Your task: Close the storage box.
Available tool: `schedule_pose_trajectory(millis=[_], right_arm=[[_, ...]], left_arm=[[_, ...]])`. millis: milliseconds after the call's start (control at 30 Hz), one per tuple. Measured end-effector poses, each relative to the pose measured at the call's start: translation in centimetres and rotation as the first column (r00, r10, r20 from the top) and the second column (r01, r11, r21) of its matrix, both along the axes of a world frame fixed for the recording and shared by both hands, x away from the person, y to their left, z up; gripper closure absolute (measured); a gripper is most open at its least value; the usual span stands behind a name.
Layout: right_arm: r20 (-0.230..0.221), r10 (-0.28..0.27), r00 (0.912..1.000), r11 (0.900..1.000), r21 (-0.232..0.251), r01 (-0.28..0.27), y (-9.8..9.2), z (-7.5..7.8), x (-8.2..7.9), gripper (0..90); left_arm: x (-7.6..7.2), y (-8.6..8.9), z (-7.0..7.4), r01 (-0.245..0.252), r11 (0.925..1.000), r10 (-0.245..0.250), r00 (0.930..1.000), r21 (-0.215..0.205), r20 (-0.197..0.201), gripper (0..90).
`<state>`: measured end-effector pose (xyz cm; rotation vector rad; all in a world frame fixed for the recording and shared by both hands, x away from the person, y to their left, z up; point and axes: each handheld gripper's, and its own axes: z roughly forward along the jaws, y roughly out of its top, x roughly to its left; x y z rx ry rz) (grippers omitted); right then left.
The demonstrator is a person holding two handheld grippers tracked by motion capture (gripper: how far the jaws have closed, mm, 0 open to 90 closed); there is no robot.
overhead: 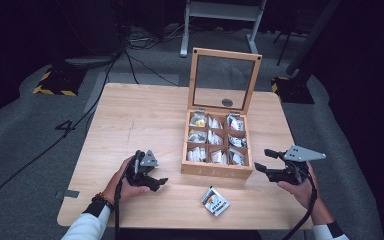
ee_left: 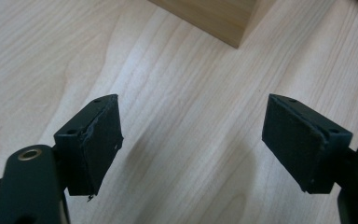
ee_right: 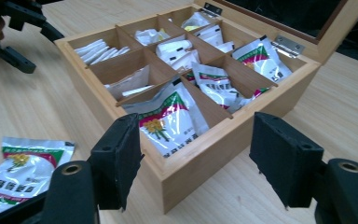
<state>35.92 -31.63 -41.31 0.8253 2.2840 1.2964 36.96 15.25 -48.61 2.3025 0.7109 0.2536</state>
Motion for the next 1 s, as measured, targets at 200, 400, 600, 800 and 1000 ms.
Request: schedule_pose_trajectory(millis=[200, 400, 600, 800, 1000], right_arm=[[-0.005, -0.032, 0.9995, 0.999, -0.001, 0.032, -0.3, 0.1, 1.3, 34.0], [-0.028, -0.074, 0.9969, 0.997, 0.001, 0.074, -1.0, 0.1, 3.1, 34.5], [-0.051, -0.127, 0.9906, 0.992, 0.018, 0.128, -1.9, 0.2, 5.2, 34.6], [-0.044, -0.159, 0.9863, 0.987, -0.015, 0.159, -1.8, 0.2, 6.9, 34.1], [-0.043, -0.167, 0.9851, 0.986, -0.019, 0.166, -1.4, 1.0, 8.9, 34.0]], left_arm=[[0.4, 0.3, 1.2, -0.021, 0.9992, 0.022, 0.999, -0.033, 0.038, 21.4], [2.2, 0.9, 2.7, -0.063, 0.9939, 0.067, 0.9967, -0.091, 0.045, 21.7], [4.3, 0.1, 4.2, -0.071, 0.9907, 0.079, 0.9945, -0.117, 0.069, 21.7], [6.6, -0.9, 4.7, -0.08, 0.9845, 0.095, 0.9917, -0.156, 0.087, 22.7], [9.0, -2.0, 5.2, -0.08, 0.981, 0.096, 0.9921, -0.177, 0.082, 21.7]])
